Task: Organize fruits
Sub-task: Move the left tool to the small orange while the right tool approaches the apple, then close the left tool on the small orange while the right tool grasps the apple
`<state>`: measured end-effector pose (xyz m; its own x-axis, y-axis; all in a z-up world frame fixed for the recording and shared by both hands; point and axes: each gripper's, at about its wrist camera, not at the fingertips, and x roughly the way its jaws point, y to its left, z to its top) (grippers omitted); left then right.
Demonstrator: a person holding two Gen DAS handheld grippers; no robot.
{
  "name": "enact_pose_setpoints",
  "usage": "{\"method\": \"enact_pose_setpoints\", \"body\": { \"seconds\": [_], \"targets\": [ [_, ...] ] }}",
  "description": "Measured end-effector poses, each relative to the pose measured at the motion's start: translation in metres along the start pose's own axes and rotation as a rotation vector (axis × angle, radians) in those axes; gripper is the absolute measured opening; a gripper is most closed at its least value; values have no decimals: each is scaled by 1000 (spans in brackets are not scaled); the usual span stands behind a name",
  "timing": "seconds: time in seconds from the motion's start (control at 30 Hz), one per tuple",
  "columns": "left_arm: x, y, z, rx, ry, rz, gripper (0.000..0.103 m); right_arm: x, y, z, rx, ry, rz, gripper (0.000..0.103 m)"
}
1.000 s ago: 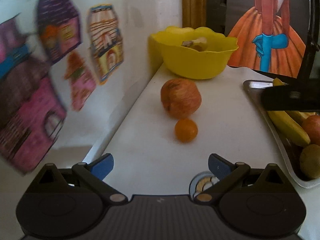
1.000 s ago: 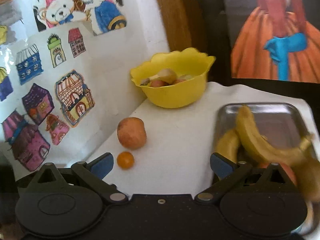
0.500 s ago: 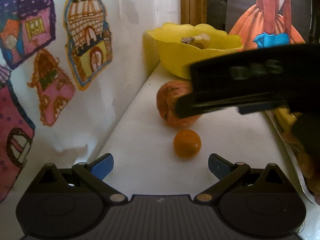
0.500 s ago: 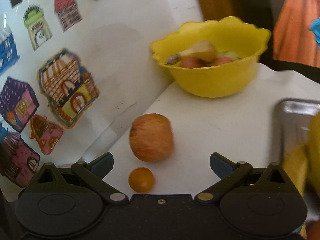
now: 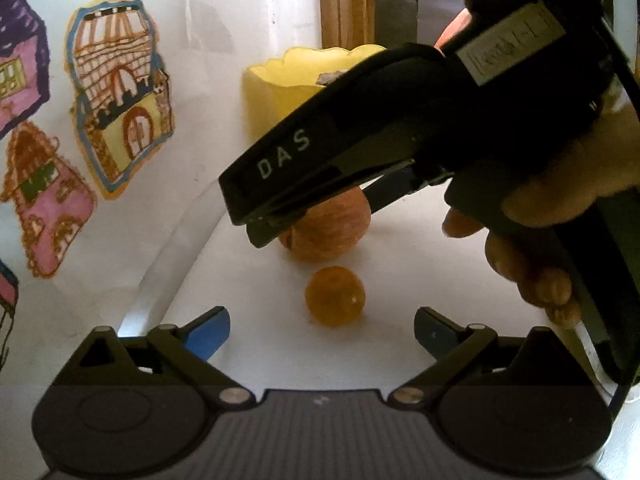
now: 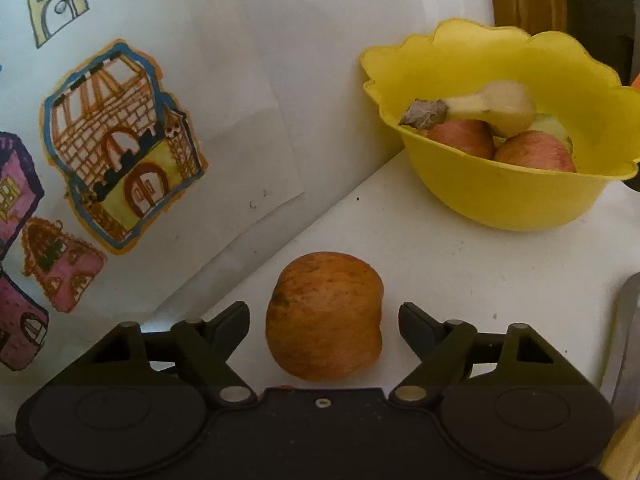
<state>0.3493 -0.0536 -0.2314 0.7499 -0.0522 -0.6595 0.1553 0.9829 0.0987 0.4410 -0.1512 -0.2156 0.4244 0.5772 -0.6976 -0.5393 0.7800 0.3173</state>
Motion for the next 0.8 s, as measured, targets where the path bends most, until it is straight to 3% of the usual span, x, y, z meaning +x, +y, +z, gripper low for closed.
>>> {"method": "enact_pose_setpoints", "body": {
  "seconds": [0.2, 0.33, 0.57, 0.7, 0.8],
  "targets": [
    [2, 0, -4, -11, -6, -13, 90, 0, -2, -3, -13, 1, 12, 76],
    [3, 0, -4, -17, -25, -13, 78, 3, 0, -5, -1, -21, 8, 62],
    [1, -9, -2, 1, -36, -38, 56, 2, -6, -14, 37, -40, 34, 59],
    [-2, -13, -3, -1, -38, -35, 36, -1, -9, -18, 48, -51, 44, 59],
    [-2, -11, -2, -11, -32, -36, 34, -3, -12, -21, 67, -63, 49, 59]
  ]
}}
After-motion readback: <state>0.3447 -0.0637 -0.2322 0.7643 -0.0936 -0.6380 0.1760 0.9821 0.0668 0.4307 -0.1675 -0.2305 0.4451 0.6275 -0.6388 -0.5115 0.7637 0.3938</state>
